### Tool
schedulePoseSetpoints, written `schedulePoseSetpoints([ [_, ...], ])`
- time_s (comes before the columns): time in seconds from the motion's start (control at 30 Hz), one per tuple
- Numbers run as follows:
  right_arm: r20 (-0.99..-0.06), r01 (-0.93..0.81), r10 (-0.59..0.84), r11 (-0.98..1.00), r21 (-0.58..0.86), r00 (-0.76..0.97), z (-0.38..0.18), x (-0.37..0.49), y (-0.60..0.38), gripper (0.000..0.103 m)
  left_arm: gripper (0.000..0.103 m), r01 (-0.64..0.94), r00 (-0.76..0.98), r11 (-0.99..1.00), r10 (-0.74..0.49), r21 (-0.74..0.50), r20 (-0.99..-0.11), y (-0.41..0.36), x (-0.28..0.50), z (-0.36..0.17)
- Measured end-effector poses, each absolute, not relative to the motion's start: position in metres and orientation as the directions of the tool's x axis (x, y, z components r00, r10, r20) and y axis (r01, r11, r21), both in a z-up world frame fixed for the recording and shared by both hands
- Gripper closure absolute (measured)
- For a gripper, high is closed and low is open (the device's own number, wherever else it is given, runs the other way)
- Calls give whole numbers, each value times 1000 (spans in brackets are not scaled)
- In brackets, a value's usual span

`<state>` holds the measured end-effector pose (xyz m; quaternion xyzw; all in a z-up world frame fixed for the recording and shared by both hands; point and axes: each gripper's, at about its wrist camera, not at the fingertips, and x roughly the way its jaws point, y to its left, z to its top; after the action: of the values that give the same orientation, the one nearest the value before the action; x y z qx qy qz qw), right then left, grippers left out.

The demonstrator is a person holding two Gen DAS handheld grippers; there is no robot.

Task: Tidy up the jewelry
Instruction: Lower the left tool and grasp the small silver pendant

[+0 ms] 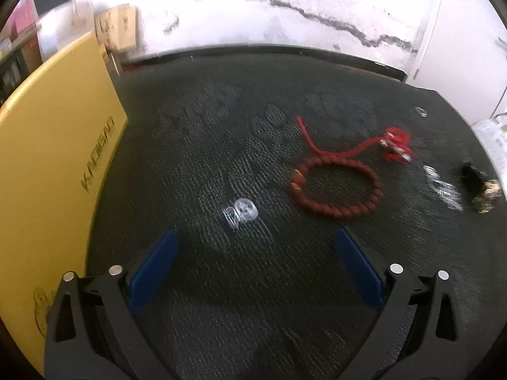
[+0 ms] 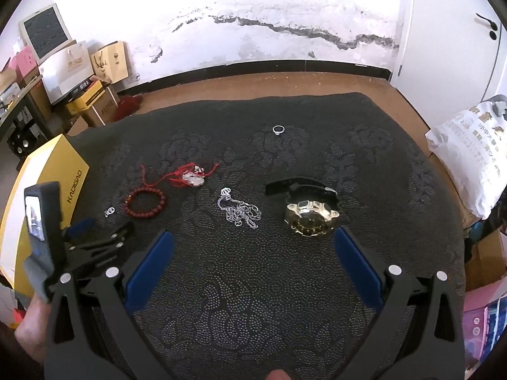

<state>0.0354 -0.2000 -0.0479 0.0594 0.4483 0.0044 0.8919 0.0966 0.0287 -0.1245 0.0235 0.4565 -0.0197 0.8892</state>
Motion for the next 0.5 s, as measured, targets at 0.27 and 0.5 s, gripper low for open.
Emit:
schedulePoseSetpoints([
  [0.27,-800,54,75,990,133,596,-48,36,-204,6,27,56,602,998,-13,26,-798,36,94,-120],
  [0.5,-799,46,80,990,133,596,-49,37,-202,6,65,88,622,995,-14,51,-783,33,94,-118],
])
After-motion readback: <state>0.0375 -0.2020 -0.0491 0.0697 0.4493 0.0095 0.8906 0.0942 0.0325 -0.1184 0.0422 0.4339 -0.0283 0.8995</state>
